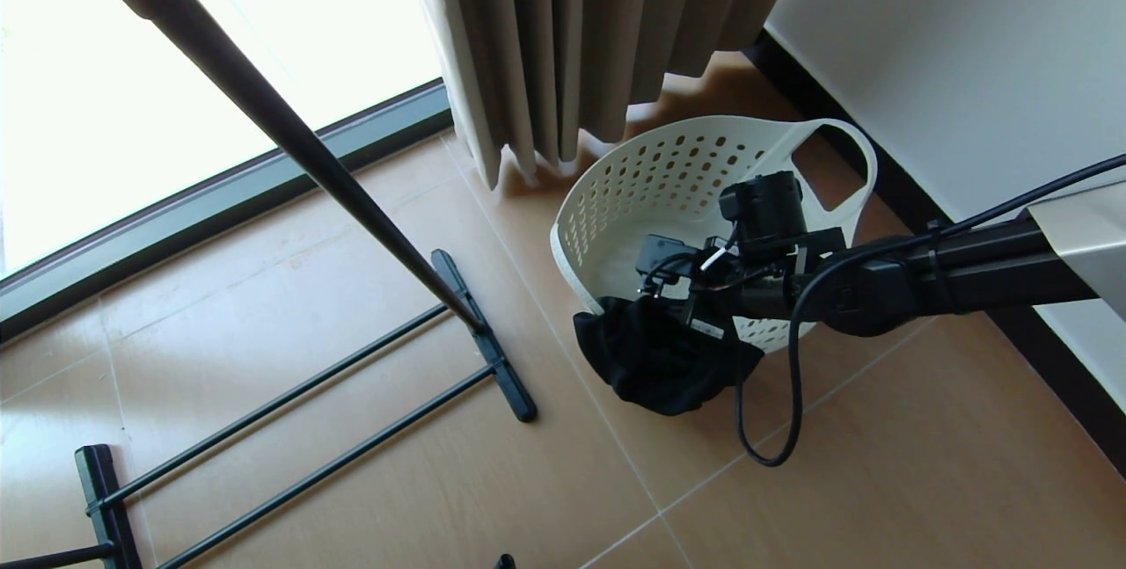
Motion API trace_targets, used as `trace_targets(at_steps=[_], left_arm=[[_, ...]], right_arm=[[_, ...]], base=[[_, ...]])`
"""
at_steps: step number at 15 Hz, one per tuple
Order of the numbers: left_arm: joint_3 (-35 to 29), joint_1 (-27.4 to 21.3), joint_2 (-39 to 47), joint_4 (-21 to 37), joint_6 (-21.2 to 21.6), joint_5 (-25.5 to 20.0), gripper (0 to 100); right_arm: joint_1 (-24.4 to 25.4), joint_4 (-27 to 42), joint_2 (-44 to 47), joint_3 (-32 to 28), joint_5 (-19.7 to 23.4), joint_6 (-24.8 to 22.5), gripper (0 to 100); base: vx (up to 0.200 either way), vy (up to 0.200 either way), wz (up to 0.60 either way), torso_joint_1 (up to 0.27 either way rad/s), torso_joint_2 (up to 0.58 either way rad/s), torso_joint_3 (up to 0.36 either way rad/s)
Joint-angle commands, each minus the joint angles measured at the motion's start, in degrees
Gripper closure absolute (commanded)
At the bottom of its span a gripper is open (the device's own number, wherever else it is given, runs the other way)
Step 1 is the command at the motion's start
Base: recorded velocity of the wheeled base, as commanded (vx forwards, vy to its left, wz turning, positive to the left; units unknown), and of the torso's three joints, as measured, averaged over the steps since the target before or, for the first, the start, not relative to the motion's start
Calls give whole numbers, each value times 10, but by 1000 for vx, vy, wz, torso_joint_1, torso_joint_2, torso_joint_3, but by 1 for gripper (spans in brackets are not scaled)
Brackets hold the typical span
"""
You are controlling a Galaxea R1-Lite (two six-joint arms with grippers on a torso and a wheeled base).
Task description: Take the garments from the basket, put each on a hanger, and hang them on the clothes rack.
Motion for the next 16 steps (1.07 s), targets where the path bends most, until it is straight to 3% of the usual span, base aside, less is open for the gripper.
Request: trace_targets(at_steps=[1,5,6,9,12,15,16], left_arm=[[0,0,0,0,1,0,0],[0,0,0,0,1,0,0],[0,0,0,0,1,-1,0],[0,0,0,0,1,-1,0],[0,0,0,0,2,-2,0],[0,0,1,0,2,-2,0],[0,0,1,0,2,-2,0]], right_arm=[[0,3,-19,3,-1,40,100],[6,2,-159,66,4,105,100],[10,1,-220,90,2,144,100],[43,1,-378,169,-1,217,100],[112,0,-512,225,-18,262,100],[147,-3,-612,264,-17,341,100],[147,-18,-648,301,-16,395,100]], base=[[0,0,0,0,0,0],[0,0,0,0,0,0],[0,0,0,0,0,0],[0,0,0,0,0,0],[0,0,0,0,0,0],[0,0,0,0,0,0],[0,0,0,0,0,0]])
